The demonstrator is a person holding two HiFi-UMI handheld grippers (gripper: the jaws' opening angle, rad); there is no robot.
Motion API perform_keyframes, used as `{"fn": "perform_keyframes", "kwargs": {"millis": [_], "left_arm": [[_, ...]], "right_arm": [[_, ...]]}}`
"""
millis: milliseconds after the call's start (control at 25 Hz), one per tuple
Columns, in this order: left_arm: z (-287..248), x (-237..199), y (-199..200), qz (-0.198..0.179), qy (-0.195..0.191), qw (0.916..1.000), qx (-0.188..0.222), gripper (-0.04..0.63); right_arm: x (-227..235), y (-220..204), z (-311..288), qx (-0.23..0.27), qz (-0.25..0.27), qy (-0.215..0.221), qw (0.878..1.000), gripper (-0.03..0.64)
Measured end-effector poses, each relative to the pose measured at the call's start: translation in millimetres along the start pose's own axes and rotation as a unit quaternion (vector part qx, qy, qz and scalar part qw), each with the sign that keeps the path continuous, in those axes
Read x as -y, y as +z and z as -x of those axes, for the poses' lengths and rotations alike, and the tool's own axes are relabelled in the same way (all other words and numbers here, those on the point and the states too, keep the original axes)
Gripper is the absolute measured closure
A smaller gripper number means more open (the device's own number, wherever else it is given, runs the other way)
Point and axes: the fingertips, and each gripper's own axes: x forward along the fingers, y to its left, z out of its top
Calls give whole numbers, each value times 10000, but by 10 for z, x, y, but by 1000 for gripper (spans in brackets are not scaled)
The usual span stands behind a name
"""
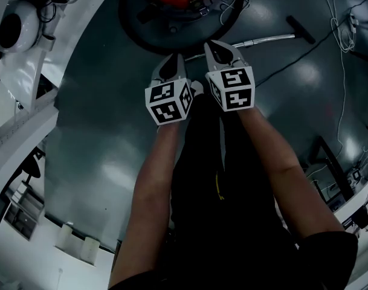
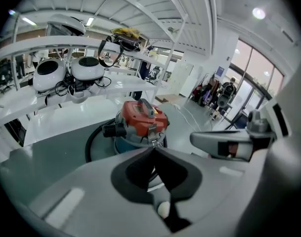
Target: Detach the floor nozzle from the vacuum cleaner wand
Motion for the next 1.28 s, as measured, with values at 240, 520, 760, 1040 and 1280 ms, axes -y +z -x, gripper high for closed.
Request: {"fn": "perform_keyframes", "kwargs": {"millis": [240,520,760,1040,1280], "left_arm": [[11,31,-13,175,-64,9998,47,586],[-75,131,-105,48,-157,9999,-51,586],[-65,142,-155,9,-167,9998,-123,586],[-76,187,-170,23,-193,9997,-158,586],[-58,125,-185,50,-164,9997,-183,586]], "right_arm": [[9,-44,64,-57,-214,-82,9997,621],[96,-195,94,-108,-258,-201,9994,621],[118,-291,129,-156,-381,-240,9989,621],[145,-309,123,-187,-393,-238,9988,621],[105,-288,85,-185,-420,-210,9987,621]]}}
